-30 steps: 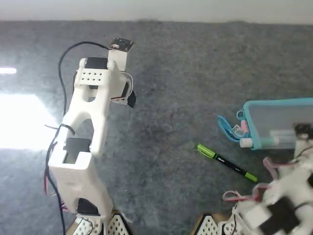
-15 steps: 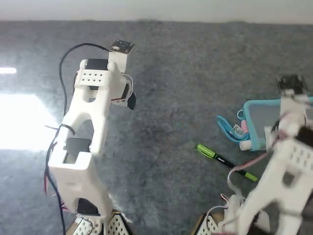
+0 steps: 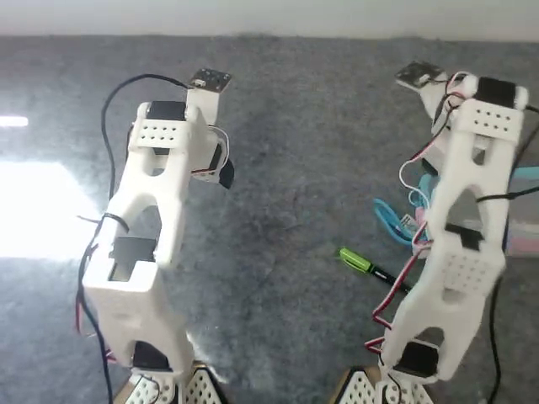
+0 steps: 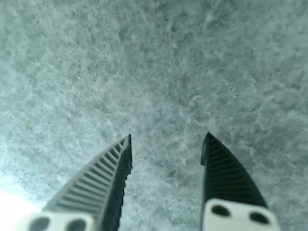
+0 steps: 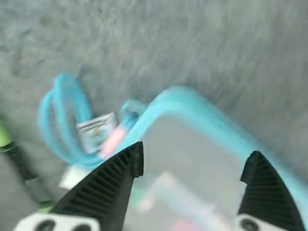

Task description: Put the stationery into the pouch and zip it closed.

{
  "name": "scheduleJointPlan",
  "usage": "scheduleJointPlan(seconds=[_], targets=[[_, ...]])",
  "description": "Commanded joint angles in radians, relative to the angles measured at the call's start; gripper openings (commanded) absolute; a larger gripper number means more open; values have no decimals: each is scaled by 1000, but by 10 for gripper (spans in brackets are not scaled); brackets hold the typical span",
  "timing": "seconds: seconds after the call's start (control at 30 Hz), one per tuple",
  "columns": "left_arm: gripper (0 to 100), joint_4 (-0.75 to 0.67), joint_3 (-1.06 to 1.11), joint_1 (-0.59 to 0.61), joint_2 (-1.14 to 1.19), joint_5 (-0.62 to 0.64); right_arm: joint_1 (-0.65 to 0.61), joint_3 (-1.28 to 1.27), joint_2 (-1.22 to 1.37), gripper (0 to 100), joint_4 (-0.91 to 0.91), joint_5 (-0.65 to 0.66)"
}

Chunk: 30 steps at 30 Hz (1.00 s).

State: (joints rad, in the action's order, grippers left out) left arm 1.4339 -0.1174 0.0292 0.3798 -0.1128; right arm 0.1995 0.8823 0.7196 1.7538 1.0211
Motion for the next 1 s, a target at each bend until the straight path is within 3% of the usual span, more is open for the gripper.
scheduleJointPlan(seconds=[0.0, 0.5, 0.83, 0.97], targets=[[224, -15, -8, -11, -11, -9, -7, 164, 77, 340, 42, 193], [224, -80, 53, -44, -12, -9, 24, 310, 314, 341, 35, 671], [224, -86, 54, -48, -12, -9, 50, 354, 354, 336, 41, 824], [224, -87, 53, -49, -12, -9, 74, 353, 351, 240, 44, 899]])
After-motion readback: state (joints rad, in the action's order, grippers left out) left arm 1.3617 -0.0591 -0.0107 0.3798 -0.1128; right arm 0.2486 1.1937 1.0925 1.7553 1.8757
